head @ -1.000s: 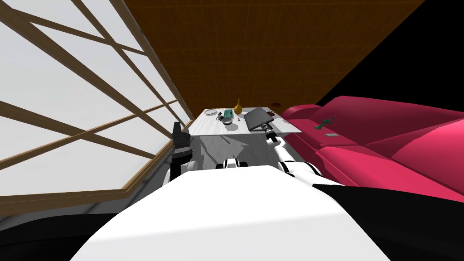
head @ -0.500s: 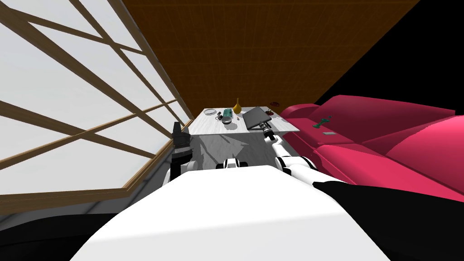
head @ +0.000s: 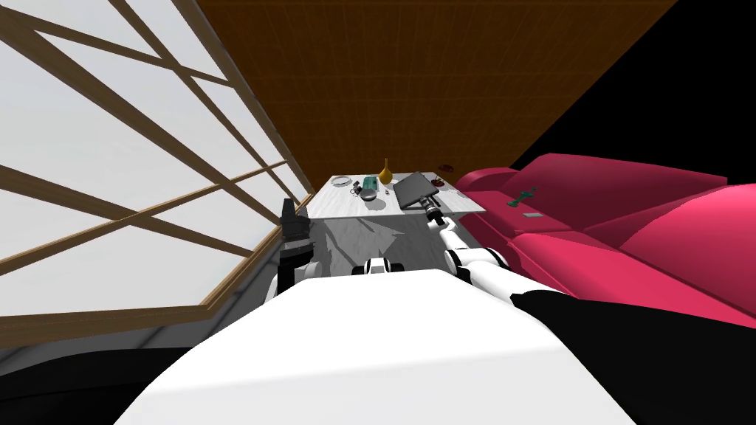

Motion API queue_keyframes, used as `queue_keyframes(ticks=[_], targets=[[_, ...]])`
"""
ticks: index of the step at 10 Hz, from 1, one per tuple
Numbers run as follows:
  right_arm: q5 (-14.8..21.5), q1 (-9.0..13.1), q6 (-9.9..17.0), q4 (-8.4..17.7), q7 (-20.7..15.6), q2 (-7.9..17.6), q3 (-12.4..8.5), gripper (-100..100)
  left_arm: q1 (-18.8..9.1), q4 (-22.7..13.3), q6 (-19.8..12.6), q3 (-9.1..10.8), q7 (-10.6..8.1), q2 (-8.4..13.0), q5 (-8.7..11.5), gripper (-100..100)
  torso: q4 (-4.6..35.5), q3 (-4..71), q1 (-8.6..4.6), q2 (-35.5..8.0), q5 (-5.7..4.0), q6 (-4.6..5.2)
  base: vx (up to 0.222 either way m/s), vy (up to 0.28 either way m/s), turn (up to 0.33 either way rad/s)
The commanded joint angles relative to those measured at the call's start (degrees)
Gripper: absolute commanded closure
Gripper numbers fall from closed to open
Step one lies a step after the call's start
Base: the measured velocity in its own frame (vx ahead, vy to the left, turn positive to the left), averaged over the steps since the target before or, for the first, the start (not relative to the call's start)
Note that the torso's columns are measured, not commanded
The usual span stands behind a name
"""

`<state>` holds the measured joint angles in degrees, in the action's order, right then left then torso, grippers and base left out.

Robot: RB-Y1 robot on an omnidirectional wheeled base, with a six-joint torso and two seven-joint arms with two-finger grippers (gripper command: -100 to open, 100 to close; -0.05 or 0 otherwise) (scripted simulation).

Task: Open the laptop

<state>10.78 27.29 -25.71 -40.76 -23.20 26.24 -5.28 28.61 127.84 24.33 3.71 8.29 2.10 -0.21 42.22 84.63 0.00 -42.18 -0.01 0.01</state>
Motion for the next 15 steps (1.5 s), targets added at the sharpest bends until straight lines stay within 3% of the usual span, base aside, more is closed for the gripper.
queue_keyframes(ticks=[1,3,4,5,6,7,8,14,15], targets=[[0.0,0.76,-0.79,3.66,-0.12,0.08,-0.05,100,0.0,0.0,0.0,0.0,0.0,0.0,0.0,0,-0.06,0.04,-0.09,0.07,-0.04,0.03,0.001,0.006,0.004],[-0.07,1.94,-1.56,5.09,0.05,0.27,-0.11,100,0.0,0.0,0.0,0.0,0.0,0.0,0.0,0,-0.27,0.14,-0.24,0.22,-0.17,0.08,0.0,0.0,0.0],[-2.96,-0.77,-4.58,2.43,-2.9,-2.43,2.08,100,0.0,0.0,0.0,0.0,0.0,0.0,0.0,0,-0.2,0.13,-0.22,0.2,-0.13,0.04,0.129,-0.074,0.305],[-4.26,-3.5,-4.58,-0.64,-3.66,-2.43,2.08,100,0.01,0.0,0.0,0.01,0.0,0.01,0.0,0,-0.3,0.32,-0.15,0.58,-0.21,-0.5,0.147,-0.12,0.184],[-4.26,-5.99,-4.58,-0.82,-3.66,-2.43,2.08,100,0.01,0.0,0.0,0.01,0.0,0.01,0.0,0,-0.37,0.43,-0.14,0.7,-0.18,-0.37,0.062,-0.075,0.008],[-4.26,-6.37,-4.58,-0.82,-3.66,-2.43,2.08,100,0.01,0.0,0.0,0.01,0.0,0.01,0.0,0,-0.59,0.42,-0.17,0.69,-0.31,-0.23,0.014,-0.025,0.005],[-4.35,-3.02,-4.09,-0.23,-3.24,-1.55,1.83,-100,0.0,0.0,0.0,0.0,0.0,0.0,0.0,0,-0.73,0.36,-0.17,0.58,-0.39,-0.11,-0.045,0.0,0.036],[-4.23,2.26,2.36,-0.9,-0.26,1.87,3.07,-100,-0.01,0.0,0.0,0.0,0.0,0.0,0.0,0,0.2,-0.16,0.06,-0.26,0.09,-0.01,-0.071,0.006,0.037],[-4.23,1.48,1.84,-1.04,-0.72,1.33,2.89,-100,-0.01,0.0,0.0,0.0,0.0,0.0,0.0,0,0.18,-0.13,0.11,-0.21,0.1,-0.02,-0.026,0.002,0.008]])
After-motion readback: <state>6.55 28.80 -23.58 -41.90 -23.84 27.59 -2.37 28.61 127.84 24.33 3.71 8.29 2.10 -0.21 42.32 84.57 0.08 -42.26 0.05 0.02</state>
